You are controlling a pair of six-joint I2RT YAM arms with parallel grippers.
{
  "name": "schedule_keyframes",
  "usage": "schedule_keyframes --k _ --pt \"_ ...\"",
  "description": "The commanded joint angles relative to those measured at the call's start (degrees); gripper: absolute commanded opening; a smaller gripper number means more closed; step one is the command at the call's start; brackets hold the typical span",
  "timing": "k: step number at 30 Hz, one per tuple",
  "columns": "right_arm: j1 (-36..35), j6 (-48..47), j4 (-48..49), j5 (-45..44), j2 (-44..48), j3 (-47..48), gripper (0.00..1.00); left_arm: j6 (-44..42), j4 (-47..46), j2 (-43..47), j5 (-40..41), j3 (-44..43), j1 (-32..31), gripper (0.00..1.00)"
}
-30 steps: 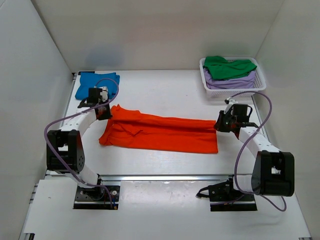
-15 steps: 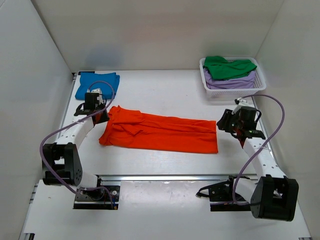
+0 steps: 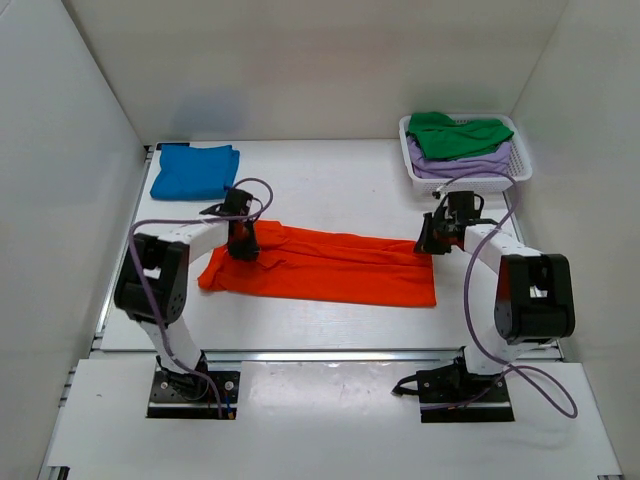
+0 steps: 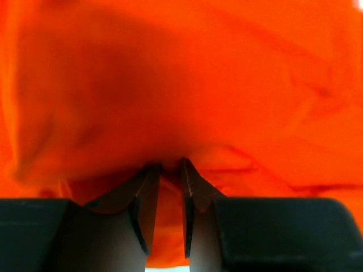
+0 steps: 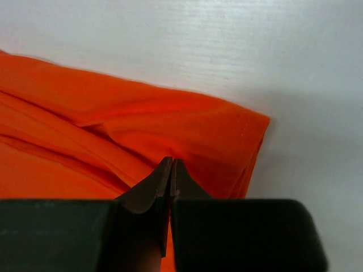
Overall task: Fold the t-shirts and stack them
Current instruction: Rotate the tshirt 90 degrees
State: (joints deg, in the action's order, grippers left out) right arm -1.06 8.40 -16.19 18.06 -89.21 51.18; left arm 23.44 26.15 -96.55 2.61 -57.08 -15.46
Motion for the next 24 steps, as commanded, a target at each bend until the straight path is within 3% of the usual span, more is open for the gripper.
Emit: schedule_keyframes --k 1,6,10,13,15,17,19,22,24 --pt "0.6 4.5 -3.0 -0.8 -3.0 1.7 0.00 1.9 3.1 -6.1 0.5 -6.8 -1.2 0.33" --pt "-2.4 11.4 -9.4 -7.9 -5.1 1.9 0.00 -0.6 8.6 -19.1 -0.4 -23.6 -2.7 0.31" --pt "-10.8 20.1 -12.8 -11.4 0.5 -4.5 0.00 -1.6 15.9 -31.1 -1.8 -44.8 -2.1 0.28" --pt "-17.8 31.6 -8.5 -8.7 9.8 -14.1 0.00 -2.8 23.5 -41.9 -3.4 -64.8 -2.6 0.25" --pt "-22.4 42.1 -2.9 -5.5 14.8 -20.0 0.00 -3.2 29.6 -52.5 -5.0 -86.0 -3.3 0.23" --pt "-28.5 50.0 2.9 -2.6 19.1 -25.7 0.00 -2.4 33.9 -60.0 -7.4 -99.6 -3.4 0.21" --pt "-32.5 55.9 8.7 -0.7 21.0 -31.1 0.00 -0.5 30.7 -61.2 -11.4 -98.9 -3.0 0.19" --pt "-37.0 58.2 12.0 -0.4 19.7 -32.8 0.00 1.2 18.9 -55.2 -12.9 -81.8 -2.5 0.17" --pt "-37.8 58.2 15.8 0.5 18.8 -33.9 0.00 2.6 17.4 -56.4 -13.1 -83.5 -2.3 0.16"
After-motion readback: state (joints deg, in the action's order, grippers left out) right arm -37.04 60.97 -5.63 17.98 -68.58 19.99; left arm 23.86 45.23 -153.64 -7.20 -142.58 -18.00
